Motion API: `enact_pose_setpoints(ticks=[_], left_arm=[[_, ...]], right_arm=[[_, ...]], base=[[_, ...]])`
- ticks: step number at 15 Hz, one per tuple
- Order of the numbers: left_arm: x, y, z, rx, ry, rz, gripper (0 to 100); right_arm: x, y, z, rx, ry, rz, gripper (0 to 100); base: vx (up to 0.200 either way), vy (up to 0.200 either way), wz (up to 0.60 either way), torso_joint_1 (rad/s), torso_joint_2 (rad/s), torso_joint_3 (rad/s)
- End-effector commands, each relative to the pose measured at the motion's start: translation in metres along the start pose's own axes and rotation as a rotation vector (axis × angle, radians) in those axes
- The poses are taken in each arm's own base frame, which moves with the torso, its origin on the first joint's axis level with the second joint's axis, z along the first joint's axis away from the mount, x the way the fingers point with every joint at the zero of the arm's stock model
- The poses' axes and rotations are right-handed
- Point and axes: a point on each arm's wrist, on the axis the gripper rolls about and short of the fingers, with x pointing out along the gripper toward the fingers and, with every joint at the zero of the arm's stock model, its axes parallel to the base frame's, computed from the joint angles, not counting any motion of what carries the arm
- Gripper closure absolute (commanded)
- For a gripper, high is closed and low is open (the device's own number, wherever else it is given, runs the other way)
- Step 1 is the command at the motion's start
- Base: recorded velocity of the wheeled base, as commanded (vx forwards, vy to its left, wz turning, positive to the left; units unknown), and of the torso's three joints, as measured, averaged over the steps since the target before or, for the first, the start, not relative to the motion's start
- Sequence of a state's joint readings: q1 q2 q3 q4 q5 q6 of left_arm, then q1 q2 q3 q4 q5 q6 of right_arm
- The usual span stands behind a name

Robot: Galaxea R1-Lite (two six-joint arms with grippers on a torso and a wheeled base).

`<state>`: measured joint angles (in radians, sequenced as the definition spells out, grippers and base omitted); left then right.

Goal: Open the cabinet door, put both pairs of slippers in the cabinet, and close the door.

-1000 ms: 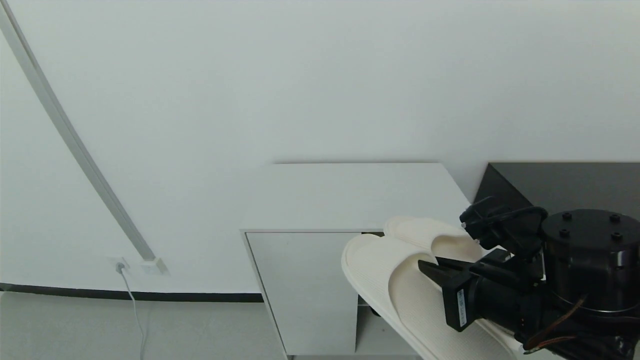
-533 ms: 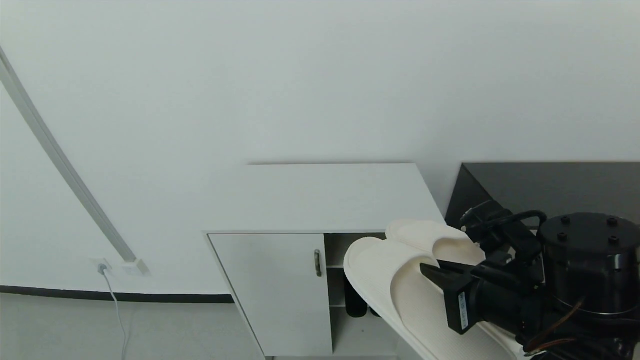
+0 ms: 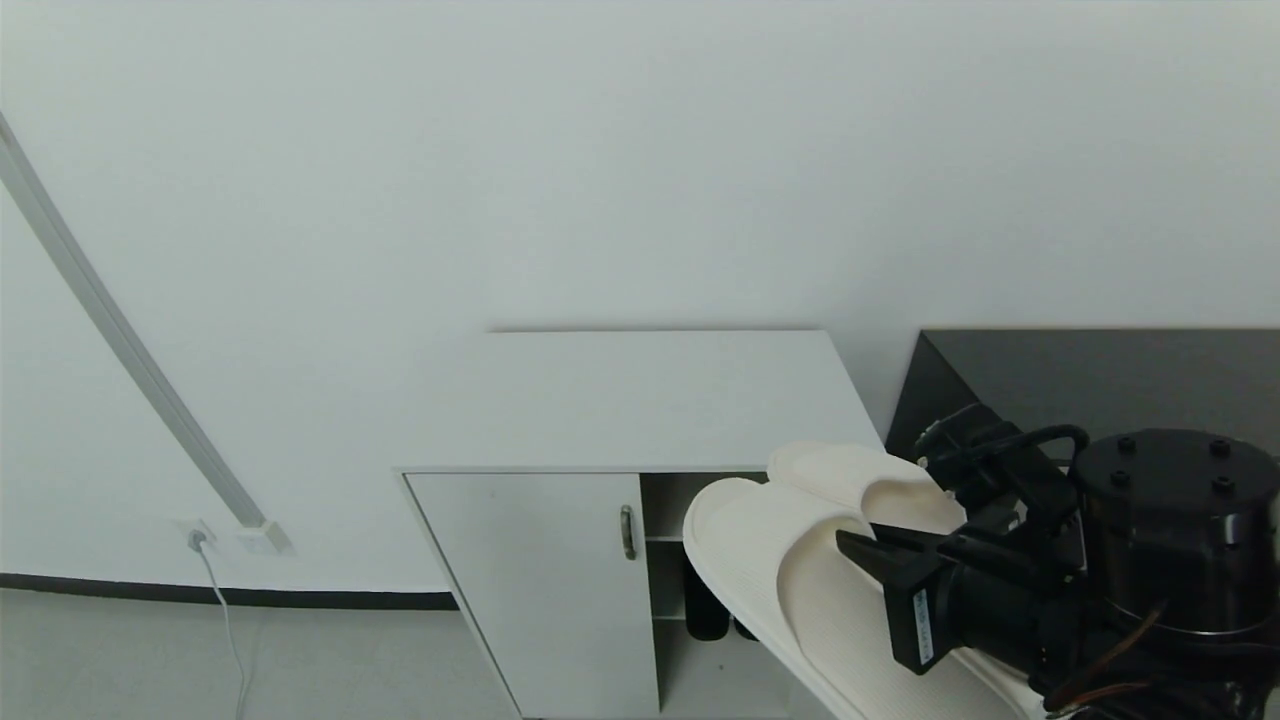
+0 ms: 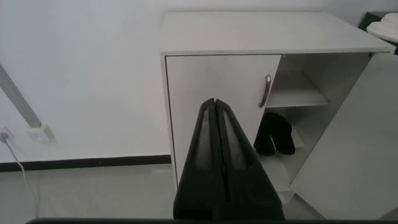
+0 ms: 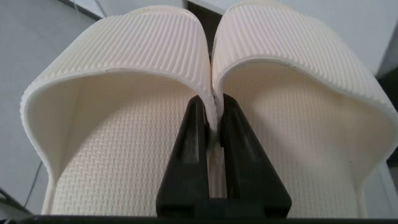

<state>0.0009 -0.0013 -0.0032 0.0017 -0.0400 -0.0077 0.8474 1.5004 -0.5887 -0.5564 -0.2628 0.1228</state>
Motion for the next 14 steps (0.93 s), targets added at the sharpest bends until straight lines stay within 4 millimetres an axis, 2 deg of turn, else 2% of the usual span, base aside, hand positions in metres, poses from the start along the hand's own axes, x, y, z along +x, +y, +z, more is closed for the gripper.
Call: enact_pose_setpoints(ticks=[1, 7, 14], left_arm=[[0.0001, 0.0, 0.0, -0.002, 0.001, 0.001, 100], [0.0001, 0.0, 0.0, -0.002, 0.001, 0.001, 100], [0.0001, 0.0, 0.0, -0.002, 0.001, 0.001, 100]], right_arm=[[0.0003, 0.0003, -0.0001, 0.0, 0.001, 0.001, 100], [0.0015, 0.0017, -0.0013, -0.004, 0.007, 0.006, 100], [0.001, 0.0021, -0.0036, -0.008, 0.014, 0.01, 100]], base=[[0.0, 0.0, 0.0, 0.0, 0.0, 0.0], [0.0, 0.0, 0.0, 0.0, 0.0, 0.0], [0.0, 0.0, 0.0, -0.15, 0.34, 0.182]])
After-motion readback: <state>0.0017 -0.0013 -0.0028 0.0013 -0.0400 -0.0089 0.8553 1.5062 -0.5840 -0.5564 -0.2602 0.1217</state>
